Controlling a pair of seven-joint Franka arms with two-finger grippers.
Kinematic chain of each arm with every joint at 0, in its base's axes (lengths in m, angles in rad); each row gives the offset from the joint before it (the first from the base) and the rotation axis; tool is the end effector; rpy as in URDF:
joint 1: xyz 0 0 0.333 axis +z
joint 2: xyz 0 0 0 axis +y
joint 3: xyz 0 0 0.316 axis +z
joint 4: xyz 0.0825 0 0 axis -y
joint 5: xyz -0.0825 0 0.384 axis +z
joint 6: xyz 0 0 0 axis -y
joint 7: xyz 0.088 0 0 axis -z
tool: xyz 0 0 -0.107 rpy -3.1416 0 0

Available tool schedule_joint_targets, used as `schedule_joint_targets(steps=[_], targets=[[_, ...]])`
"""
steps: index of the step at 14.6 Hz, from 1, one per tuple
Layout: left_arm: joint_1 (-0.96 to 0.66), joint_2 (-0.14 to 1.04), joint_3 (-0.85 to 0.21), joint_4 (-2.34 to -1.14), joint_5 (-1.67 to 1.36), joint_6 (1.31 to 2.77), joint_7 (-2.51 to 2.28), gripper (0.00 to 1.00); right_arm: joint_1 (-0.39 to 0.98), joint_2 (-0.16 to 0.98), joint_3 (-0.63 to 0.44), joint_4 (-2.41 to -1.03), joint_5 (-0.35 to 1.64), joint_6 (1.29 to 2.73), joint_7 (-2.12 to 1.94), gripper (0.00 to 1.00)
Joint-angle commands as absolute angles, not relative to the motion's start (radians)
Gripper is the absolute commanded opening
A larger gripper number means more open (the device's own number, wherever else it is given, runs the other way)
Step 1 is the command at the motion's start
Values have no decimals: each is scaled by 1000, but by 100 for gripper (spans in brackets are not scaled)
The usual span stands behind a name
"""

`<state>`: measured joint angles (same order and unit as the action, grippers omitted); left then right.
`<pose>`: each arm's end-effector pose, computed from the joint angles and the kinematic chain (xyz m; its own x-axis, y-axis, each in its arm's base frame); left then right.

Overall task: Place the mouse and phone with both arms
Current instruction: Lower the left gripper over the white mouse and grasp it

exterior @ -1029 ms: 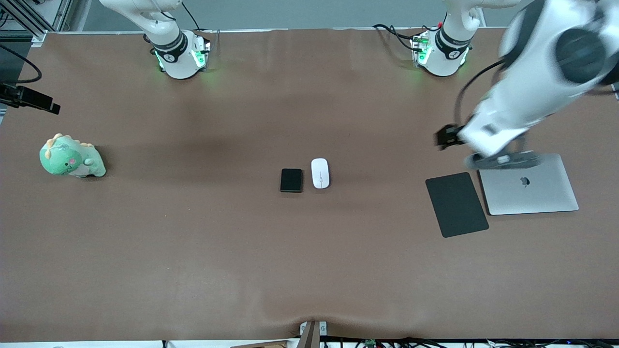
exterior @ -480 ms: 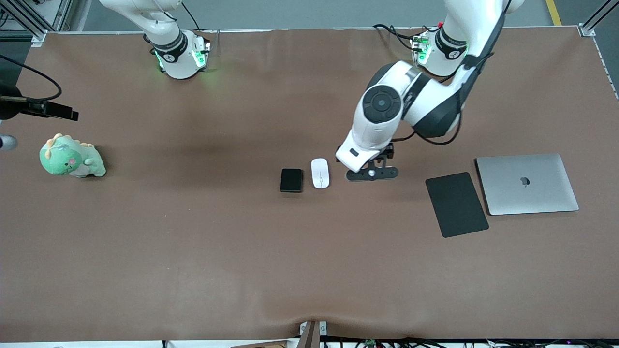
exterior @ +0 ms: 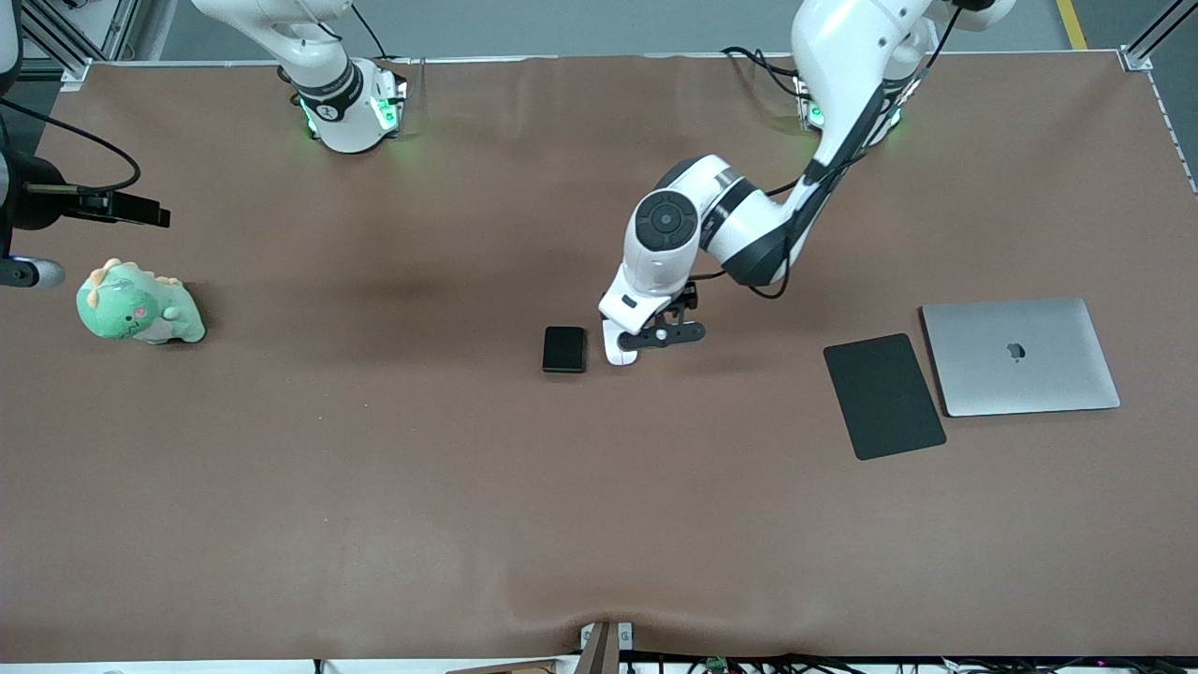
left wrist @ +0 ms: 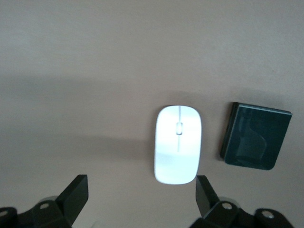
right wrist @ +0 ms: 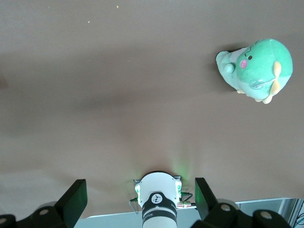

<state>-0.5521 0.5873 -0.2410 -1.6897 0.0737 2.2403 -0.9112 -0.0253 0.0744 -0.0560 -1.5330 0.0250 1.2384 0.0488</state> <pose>0.4869 -0.4669 0.2632 0.9916 0.1078 -0.0711 0.1103 -0.9934 0.0320 0.5346 -0.0392 0.5789 0.9251 -0.1175 -0.3611 -0.1272 -0.9919 -0.0032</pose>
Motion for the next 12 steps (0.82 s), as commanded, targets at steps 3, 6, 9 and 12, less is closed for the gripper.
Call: schedule_joint_targets(steps=[3, 6, 9, 12], targets=[[-578, 664, -236, -1675, 126, 2344, -951, 100, -18, 67, -54, -1574, 67, 1249, 55, 100], [-587, 709, -236, -1671, 175, 2407, -994, 100, -17, 69, -52, -1586, 95, 1285, 54, 100], [-615, 748, -227, -1664, 196, 2457, -1025, 100, -2, 69, -35, -1638, 104, 1400, 55, 100], [-618, 758, -224, -1664, 210, 2457, -1028, 92, 5, 69, -15, -1663, 106, 1437, 55, 100]])
